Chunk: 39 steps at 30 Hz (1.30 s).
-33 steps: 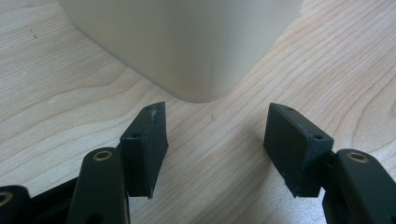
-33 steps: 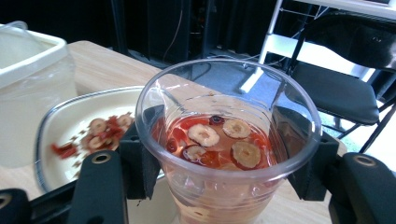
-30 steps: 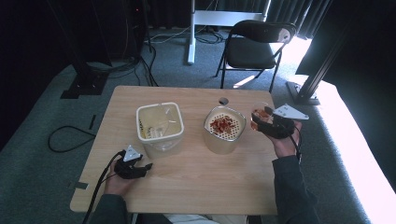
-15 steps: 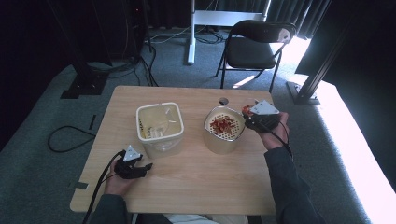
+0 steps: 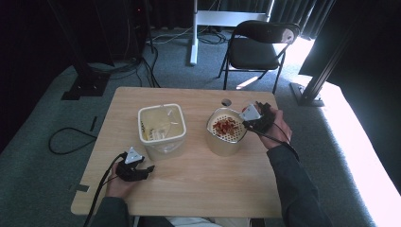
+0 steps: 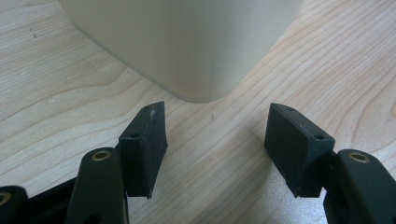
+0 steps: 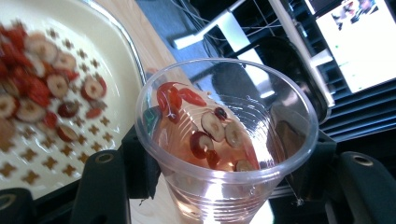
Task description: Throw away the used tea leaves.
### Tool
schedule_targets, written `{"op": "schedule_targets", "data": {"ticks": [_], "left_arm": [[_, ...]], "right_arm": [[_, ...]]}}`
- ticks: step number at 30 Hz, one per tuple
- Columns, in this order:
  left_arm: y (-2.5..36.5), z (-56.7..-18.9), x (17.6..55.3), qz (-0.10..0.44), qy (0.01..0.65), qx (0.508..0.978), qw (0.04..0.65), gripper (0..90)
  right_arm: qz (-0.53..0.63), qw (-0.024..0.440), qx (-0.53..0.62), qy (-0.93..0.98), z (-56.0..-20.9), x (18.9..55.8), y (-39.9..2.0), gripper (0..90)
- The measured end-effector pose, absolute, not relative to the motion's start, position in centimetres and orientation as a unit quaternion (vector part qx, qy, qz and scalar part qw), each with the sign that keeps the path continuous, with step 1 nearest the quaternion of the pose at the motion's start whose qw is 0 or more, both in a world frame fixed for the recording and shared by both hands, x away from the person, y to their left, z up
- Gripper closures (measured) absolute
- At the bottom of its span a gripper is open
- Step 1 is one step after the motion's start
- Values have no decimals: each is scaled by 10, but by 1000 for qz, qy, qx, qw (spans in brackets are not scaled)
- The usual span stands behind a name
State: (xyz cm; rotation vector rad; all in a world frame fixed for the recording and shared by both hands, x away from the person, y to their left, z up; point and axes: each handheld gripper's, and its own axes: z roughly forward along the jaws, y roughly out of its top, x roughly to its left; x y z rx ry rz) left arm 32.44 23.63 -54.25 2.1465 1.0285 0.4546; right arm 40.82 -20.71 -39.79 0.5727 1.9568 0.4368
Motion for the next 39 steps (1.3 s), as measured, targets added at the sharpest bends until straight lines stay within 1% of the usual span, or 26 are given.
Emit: {"op": "schedule_targets", "data": {"ticks": [2,17,29,37,39], "left_arm": [[236,-543,324,176,397,829,351,395],[236,-542,324,176,397,830,351,395],[236,-542,324,176,396,830,351,394],[236,-543,324,176,397,829,352,394],[236,-543,324,176,396,830,352,394]], "right_arm": [[143,518,206,817,-400,408,-203,384],[2,588,76,806,-412,400,-179,385],[-31,614,34,788,-410,397,-172,386],[-58,639,-27,766,-409,384,-157,386],[-64,641,-24,765,-409,386,-159,386]]}}
